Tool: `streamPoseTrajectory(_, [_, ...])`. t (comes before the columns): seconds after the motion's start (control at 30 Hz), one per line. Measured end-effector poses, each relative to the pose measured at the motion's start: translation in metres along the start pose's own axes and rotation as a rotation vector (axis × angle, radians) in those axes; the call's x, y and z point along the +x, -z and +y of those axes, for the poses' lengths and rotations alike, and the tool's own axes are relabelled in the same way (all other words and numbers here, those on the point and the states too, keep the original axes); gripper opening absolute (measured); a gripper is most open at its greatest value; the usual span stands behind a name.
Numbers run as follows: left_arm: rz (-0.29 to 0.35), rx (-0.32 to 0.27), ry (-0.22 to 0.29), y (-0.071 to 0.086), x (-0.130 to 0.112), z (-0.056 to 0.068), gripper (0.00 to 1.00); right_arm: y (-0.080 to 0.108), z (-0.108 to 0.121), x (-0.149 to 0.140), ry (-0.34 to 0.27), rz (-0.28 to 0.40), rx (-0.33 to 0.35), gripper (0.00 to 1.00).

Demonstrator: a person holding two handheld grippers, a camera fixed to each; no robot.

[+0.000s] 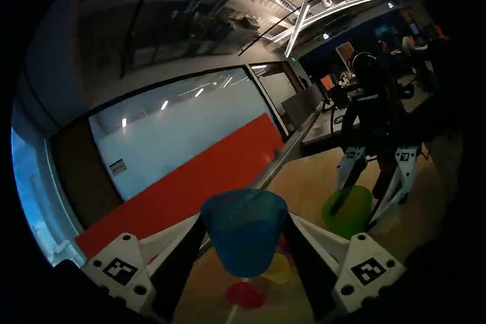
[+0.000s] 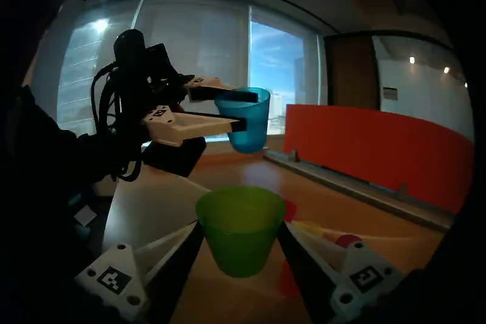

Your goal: Pour water

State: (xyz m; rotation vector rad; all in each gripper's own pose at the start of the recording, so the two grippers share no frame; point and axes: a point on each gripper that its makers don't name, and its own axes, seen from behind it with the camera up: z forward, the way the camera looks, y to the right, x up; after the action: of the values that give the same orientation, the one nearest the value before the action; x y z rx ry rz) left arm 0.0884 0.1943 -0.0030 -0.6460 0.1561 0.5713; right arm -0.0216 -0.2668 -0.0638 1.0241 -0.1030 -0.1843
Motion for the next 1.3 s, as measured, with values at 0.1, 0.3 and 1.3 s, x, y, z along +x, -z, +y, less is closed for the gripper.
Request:
streamPoseTrajectory(0.1, [0.004,0.002,-0.031,0.0,0.005,0.0,0.86,-0.002,-0.001,-0.001,-0.003,0.0,0.005,0.88])
streamPoseTrajectory(0.3, [0.012,0.012,-0.085,-0.001,0.014,0.001,0.86,-0.006,-0.003,-0.003,-0.006,-0.004,0.015,0.88])
streamPoseTrajectory(1.3, [0.014,0.036,-0.373,-0.009,0.042,0.01,0.86,-0.017,-0.009,0.001,0.003,0.013,0.044,0.88])
